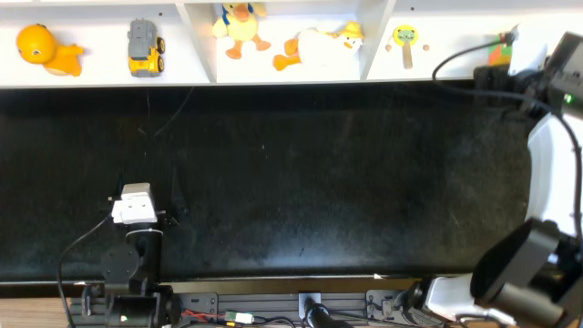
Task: Store Toys
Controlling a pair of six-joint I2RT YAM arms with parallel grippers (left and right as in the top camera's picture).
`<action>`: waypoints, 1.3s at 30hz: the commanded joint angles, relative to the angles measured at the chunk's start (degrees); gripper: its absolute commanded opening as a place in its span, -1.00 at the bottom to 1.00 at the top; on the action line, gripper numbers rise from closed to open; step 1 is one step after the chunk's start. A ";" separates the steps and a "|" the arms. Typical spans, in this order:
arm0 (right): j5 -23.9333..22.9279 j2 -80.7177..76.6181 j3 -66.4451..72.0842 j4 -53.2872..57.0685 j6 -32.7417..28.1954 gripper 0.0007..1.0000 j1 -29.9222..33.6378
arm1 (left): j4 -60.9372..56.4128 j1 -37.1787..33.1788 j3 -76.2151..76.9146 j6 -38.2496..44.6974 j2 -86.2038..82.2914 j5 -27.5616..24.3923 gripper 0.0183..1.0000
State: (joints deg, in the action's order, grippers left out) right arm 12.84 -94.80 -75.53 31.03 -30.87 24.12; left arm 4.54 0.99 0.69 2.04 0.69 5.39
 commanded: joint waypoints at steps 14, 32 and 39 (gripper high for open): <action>-2.36 28.00 30.80 -8.15 4.31 0.99 -10.45 | -0.07 -0.39 -0.22 0.94 -0.52 -0.15 1.00; -9.44 58.03 63.71 -41.99 26.10 0.99 -22.53 | -0.07 -0.39 -0.22 0.92 -0.52 -0.15 0.99; -9.49 66.73 73.20 -42.23 31.87 0.99 -25.81 | -0.07 -0.39 -0.22 0.94 -0.52 -0.15 1.00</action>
State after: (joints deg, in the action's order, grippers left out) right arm 3.99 -31.44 -5.48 -10.83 -3.33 -0.91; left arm 4.54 0.99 0.69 2.04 0.69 5.39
